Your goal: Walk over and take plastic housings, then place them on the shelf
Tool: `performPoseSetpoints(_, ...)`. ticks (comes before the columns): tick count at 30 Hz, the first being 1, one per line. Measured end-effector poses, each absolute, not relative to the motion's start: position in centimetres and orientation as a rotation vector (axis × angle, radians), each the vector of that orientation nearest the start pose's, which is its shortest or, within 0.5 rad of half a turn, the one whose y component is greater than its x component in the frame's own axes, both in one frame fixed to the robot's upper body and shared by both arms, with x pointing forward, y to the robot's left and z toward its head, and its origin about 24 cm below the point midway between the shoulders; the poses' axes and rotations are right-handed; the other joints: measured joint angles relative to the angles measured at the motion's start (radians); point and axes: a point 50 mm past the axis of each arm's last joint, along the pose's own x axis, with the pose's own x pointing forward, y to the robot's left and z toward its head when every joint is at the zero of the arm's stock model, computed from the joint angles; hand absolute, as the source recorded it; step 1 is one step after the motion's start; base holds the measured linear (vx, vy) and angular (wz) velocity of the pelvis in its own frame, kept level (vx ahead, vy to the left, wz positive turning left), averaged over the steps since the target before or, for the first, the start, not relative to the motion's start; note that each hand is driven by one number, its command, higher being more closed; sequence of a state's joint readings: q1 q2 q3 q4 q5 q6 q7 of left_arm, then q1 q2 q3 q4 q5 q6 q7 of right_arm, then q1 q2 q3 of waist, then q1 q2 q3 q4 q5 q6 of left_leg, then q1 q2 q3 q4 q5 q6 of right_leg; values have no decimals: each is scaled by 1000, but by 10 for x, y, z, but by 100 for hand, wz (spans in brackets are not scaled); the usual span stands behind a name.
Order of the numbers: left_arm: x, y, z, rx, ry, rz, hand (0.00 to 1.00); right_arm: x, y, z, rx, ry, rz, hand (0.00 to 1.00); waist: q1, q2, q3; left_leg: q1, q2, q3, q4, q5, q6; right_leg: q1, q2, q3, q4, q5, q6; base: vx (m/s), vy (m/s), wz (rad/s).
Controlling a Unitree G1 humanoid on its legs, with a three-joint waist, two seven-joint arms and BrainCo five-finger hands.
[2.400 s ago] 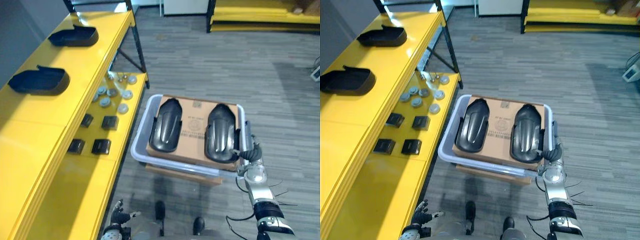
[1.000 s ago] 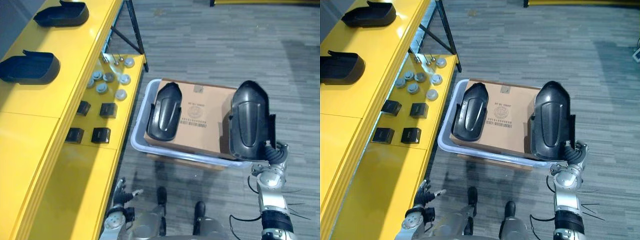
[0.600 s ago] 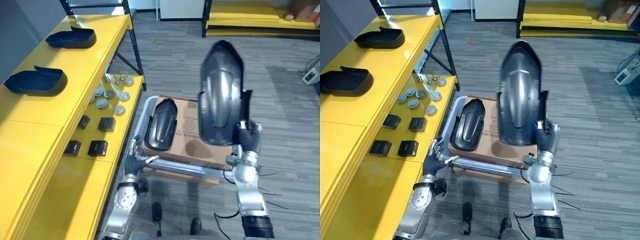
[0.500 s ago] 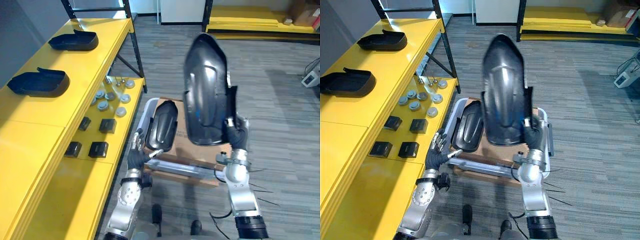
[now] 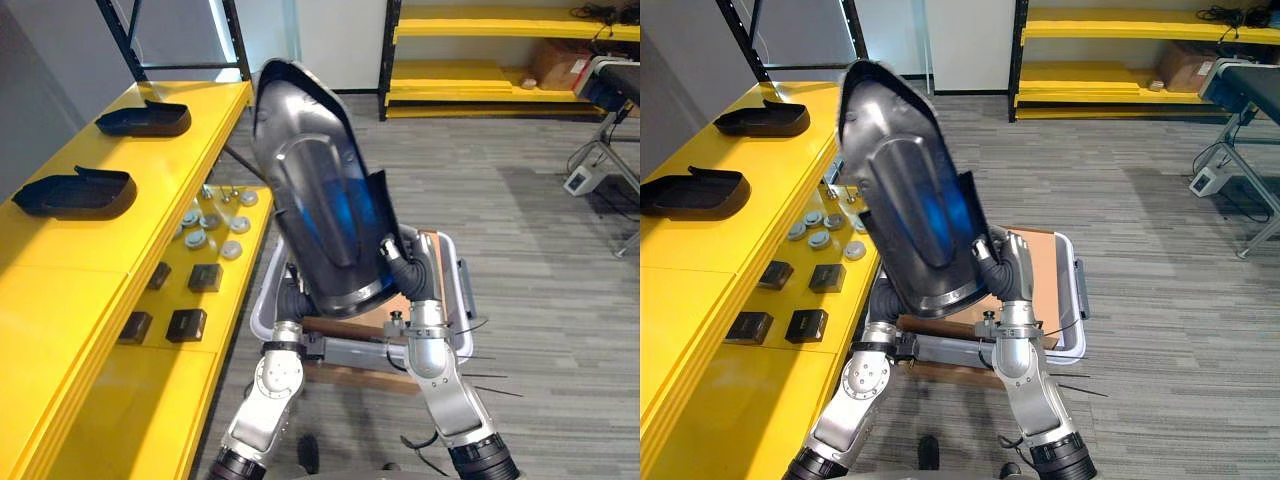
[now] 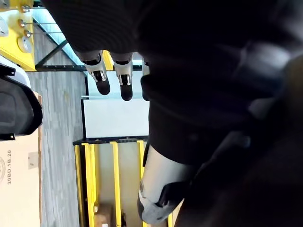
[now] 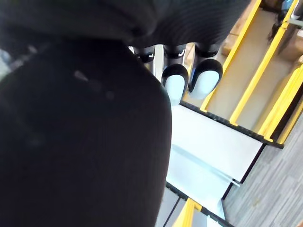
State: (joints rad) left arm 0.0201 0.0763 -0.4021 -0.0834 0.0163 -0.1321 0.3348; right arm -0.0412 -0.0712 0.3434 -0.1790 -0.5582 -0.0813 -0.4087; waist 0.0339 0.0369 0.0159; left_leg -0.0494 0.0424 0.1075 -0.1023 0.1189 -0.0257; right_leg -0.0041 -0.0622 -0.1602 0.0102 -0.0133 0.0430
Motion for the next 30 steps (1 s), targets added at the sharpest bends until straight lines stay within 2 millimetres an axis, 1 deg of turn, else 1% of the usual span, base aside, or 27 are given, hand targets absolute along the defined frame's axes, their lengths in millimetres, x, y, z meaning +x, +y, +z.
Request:
performPoseSetpoints(4,234,84,61,30,-171,-70,0,239,-82,98,-508,-473,-28,100,-15,-2,-20,-7,0,5,5,0,1,-1,2,3,-14,12,-1,15,0,-2)
performPoseSetpoints(6,234,84,61,32,-170,-69,0,240,-82,94,-515,-461,-26,100,-17,-3,-22,-7,2,6,5,1,1,-1,4,8,-15,15,-2,12,-3,-7)
performPoseSetpoints(11,235,87,60,43,-169,-61,0,239,-92,85,-541,-419,-48,100,-17,-2,-23,-4,9,7,4,1,1,-1,11,12,-15,16,-4,-6,-2,-2)
performPoseSetpoints(14,236,92,61,38,-167,-29,0,237,-105,79,-563,-379,-97,100,-17,2,-26,0,9,7,2,1,1,2,11,12,-15,16,-4,0,0,0)
performPoseSetpoints(16,237,100,60,37,-162,3,0,238,-124,76,-589,-341,-175,100,-17,1,-26,3,9,6,0,1,1,4,11,13,-15,16,-4,0,0,0)
performPoseSetpoints(17,237,103,59,35,-157,12,0,238,-128,75,-598,-331,-196,100,-17,1,-26,4,8,6,0,1,1,5,11,13,-15,16,-4,0,0,0)
performPoseSetpoints(19,234,109,54,19,-135,36,0,237,-144,73,-628,-307,-276,100,-18,1,-26,7,8,5,0,1,1,9,10,12,-16,16,-4,0,0,0)
performPoseSetpoints(20,233,109,53,6,-126,38,0,237,-146,73,-632,-302,-286,100,-18,1,-26,8,8,4,0,1,0,11,10,12,-16,16,-4,0,0,0)
performPoseSetpoints(21,231,110,51,-17,-110,38,0,237,-152,73,-645,-291,-315,100,-18,1,-26,11,8,3,0,1,0,15,10,10,-18,16,-4,0,0,0)
performPoseSetpoints(25,231,110,51,-91,-103,15,0,237,-162,74,-662,-283,-357,100,-18,2,-27,11,8,-1,0,-2,-4,19,11,6,-26,15,-3,-1,1,1)
performPoseSetpoints(30,227,110,63,-141,-151,6,0,237,-162,77,-692,-301,-361,100,-18,2,-27,10,8,-1,0,-2,-3,21,11,4,-30,16,-4,0,0,0)
